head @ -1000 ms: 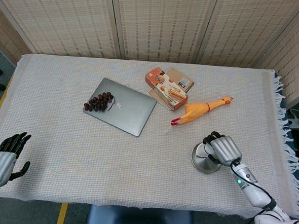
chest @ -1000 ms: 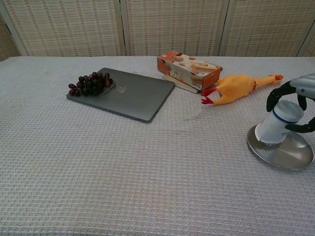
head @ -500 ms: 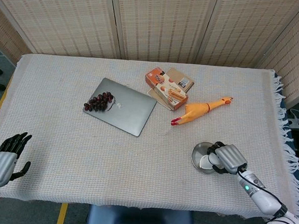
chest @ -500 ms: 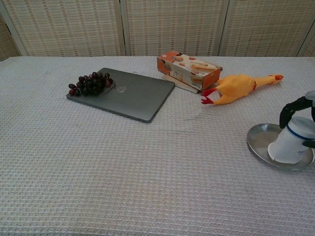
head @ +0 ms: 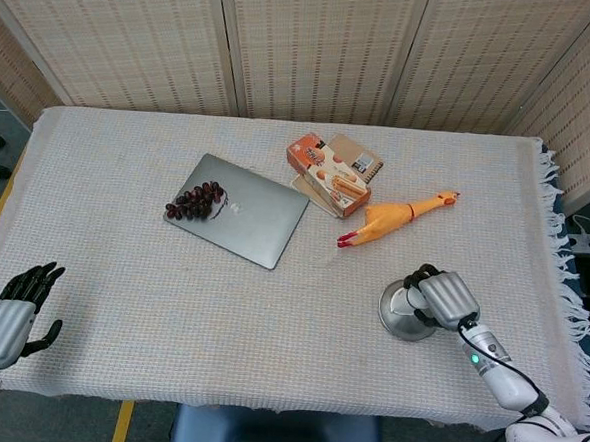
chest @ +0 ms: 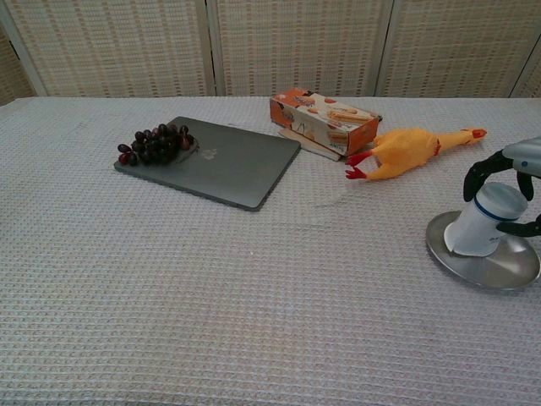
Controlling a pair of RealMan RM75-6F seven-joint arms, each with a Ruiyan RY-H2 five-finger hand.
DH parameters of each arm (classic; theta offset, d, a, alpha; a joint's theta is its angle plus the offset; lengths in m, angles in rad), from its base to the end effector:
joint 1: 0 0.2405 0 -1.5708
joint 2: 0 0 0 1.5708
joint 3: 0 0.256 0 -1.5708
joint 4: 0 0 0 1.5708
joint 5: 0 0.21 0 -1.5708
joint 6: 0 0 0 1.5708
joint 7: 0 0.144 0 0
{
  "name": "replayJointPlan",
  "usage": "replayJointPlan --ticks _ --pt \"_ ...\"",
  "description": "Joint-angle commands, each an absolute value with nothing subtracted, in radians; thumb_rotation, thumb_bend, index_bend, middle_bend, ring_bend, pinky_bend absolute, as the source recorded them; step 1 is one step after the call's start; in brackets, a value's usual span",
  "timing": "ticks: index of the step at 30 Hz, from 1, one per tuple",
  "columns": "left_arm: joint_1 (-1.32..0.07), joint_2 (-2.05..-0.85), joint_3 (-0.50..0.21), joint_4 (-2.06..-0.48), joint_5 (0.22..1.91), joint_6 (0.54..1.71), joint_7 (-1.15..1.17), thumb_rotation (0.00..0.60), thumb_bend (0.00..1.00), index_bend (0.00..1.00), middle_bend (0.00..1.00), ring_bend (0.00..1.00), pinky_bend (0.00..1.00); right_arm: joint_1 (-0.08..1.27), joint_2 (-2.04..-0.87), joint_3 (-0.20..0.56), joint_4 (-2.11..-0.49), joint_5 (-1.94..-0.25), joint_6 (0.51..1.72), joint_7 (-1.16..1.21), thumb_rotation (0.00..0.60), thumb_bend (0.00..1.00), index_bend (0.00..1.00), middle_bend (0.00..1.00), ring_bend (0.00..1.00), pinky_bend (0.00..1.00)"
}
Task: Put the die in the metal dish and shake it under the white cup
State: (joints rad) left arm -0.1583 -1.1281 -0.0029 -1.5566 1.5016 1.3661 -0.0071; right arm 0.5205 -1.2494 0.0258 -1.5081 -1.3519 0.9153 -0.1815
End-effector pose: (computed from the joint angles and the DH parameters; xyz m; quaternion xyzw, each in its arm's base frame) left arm -0.3189 0.1940 0.1401 -0.6445 -0.3996 -0.3473 0.5517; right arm -0.2675 -0.2905 0.0574 0.7758 -0.3726 0.2520 0.4424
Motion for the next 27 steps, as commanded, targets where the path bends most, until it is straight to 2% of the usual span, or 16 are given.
replayJointPlan --ticks 1,9,20,27 --pt "-0.160 -1.126 0.000 -1.553 1.504 1.363 -0.005 0.600 0.41 0.00 0.00 0.00 0.12 0.516 -1.197 -0.006 -1.566 -1.366 0.889 -0.177 0.600 0.24 0.44 0.33 0.19 0.48" --pt "-0.161 -1.133 -0.005 -1.552 1.493 1.360 0.011 0.600 0.41 0.00 0.00 0.00 0.12 0.526 -1.161 -0.023 -1.614 -1.360 0.852 -0.182 0.600 0.24 0.44 0.33 0.19 0.48" --pt "-0.162 -1.137 -0.009 -1.546 1.485 1.361 0.022 0.600 0.41 0.00 0.00 0.00 0.12 0.532 -1.279 0.036 -1.532 -1.300 0.932 -0.291 0.600 0.24 0.44 0.33 0.19 0.49" --pt "-0.159 -1.136 -0.007 -1.548 1.488 1.366 0.023 0.600 0.41 0.00 0.00 0.00 0.12 0.504 -1.219 0.030 -1.585 -1.309 0.972 -0.260 0.600 0.24 0.44 0.33 0.19 0.49"
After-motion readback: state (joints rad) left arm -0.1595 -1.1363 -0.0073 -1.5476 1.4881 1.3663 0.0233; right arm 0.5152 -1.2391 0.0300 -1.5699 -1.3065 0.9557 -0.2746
